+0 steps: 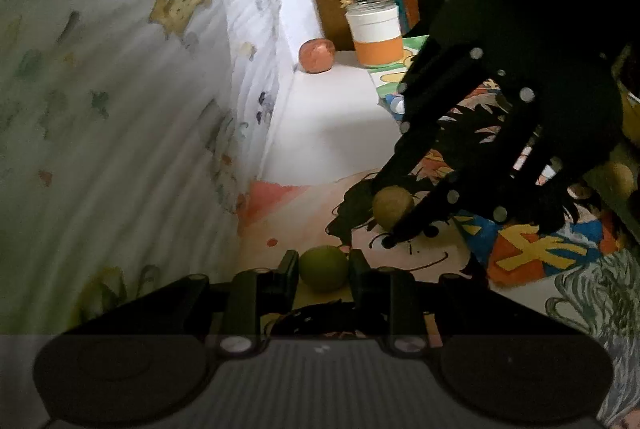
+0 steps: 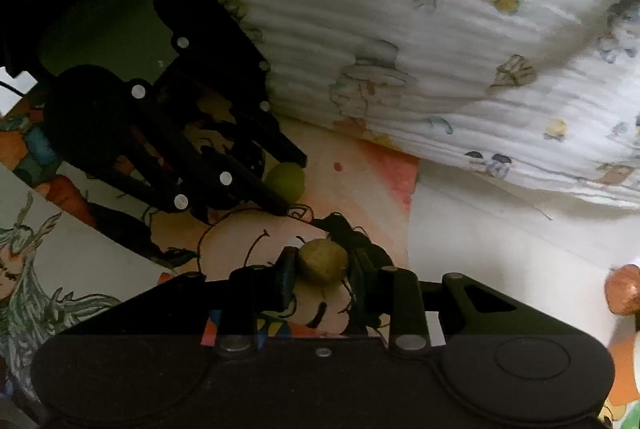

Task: Organize fruits
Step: 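Grasp a green grape with the left tool while the right tool grasps another grape, then lift both held grapes and carry them over the tray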

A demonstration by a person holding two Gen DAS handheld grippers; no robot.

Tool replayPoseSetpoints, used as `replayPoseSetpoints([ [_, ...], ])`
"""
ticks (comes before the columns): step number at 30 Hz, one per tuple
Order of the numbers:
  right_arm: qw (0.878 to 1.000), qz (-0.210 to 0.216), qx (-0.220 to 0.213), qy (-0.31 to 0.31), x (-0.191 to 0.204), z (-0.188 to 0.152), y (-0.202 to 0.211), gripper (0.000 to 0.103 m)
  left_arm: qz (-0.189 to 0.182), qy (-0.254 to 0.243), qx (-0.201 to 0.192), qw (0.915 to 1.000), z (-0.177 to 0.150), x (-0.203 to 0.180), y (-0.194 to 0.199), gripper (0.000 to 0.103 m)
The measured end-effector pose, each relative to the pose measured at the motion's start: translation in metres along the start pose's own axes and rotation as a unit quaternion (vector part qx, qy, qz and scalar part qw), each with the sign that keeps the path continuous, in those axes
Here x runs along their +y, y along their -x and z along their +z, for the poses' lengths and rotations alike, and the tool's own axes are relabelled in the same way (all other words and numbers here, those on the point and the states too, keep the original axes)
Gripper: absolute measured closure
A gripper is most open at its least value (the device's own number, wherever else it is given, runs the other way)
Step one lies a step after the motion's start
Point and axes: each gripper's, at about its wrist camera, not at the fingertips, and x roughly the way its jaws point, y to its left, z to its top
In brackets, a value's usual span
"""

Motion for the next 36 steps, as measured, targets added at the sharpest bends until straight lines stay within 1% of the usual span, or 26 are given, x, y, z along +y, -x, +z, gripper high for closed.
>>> replayPoseSetpoints([
  [5,0.999,-0.045,-0.003,-0.009,0.01,-0.004,0.003,0.072,0.0,0.03,0.006,0.9995,0.001,0.005,0.002,0.074],
  [10,0.998,-0.067,-0.003,-0.018,0.02,-0.009,0.008,0.072,-0.003,0.071,0.007,0.9974,0.0,0.011,0.004,0.073],
  [14,0.996,-0.081,0.001,-0.033,0.021,-0.013,0.012,0.072,-0.019,0.108,0.01,0.9939,0.0,0.017,0.006,0.073],
  [21,0.992,-0.114,-0.007,-0.059,0.023,-0.016,0.034,0.072,-0.026,0.132,-0.004,0.9908,0.003,0.014,0.017,0.073],
  [28,0.982,-0.159,-0.03,-0.096,0.029,-0.026,0.066,0.072,-0.015,0.186,-0.036,0.9818,0.011,0.005,0.028,0.073],
  [32,0.975,-0.184,-0.043,-0.117,0.032,-0.035,0.085,0.072,-0.025,0.202,-0.048,0.9779,0.015,-0.005,0.032,0.073],
  [36,0.967,-0.206,-0.053,-0.139,0.035,-0.047,0.107,0.072,-0.045,0.201,-0.058,0.9768,0.02,-0.02,0.035,0.073],
])
